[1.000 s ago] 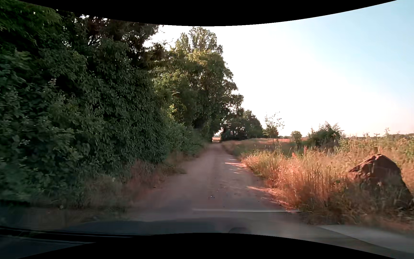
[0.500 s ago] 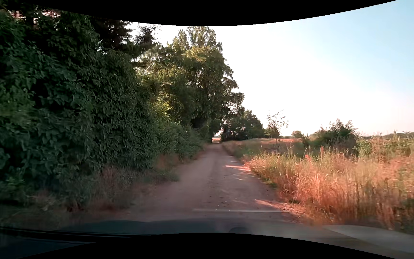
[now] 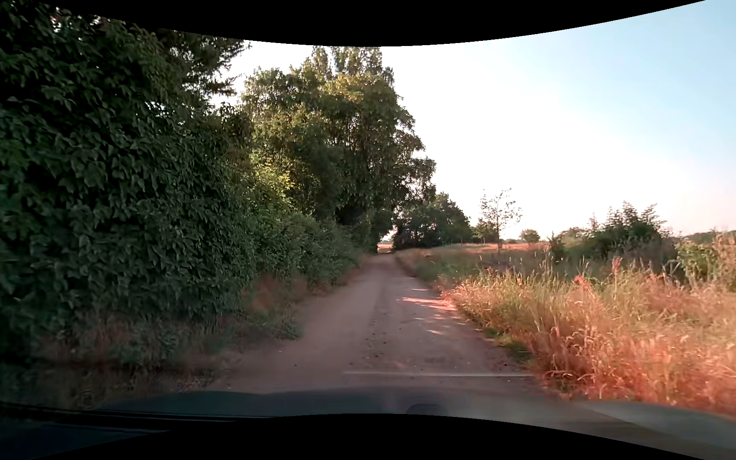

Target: Follow the waypoints while adhering to traffic rules and regulations

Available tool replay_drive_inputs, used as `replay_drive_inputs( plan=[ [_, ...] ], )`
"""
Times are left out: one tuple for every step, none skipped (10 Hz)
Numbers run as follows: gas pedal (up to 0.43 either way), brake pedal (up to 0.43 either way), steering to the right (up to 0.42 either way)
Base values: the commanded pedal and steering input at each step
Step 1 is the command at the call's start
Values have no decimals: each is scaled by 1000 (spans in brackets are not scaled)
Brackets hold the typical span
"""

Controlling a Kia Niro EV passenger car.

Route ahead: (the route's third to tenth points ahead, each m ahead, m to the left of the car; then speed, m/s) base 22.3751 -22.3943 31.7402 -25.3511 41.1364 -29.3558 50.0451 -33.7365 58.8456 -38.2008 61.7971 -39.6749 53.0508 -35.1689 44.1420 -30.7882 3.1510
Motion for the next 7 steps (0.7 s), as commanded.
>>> replay_drive_inputs(
  plan=[
    [0, 0, -8],
    [0, 0, -8],
    [0, 0, -8],
    [0, 0, -7],
    [0, 0, -6],
    [0, 0, -6],
    [0, 0, -6]
  ],
)
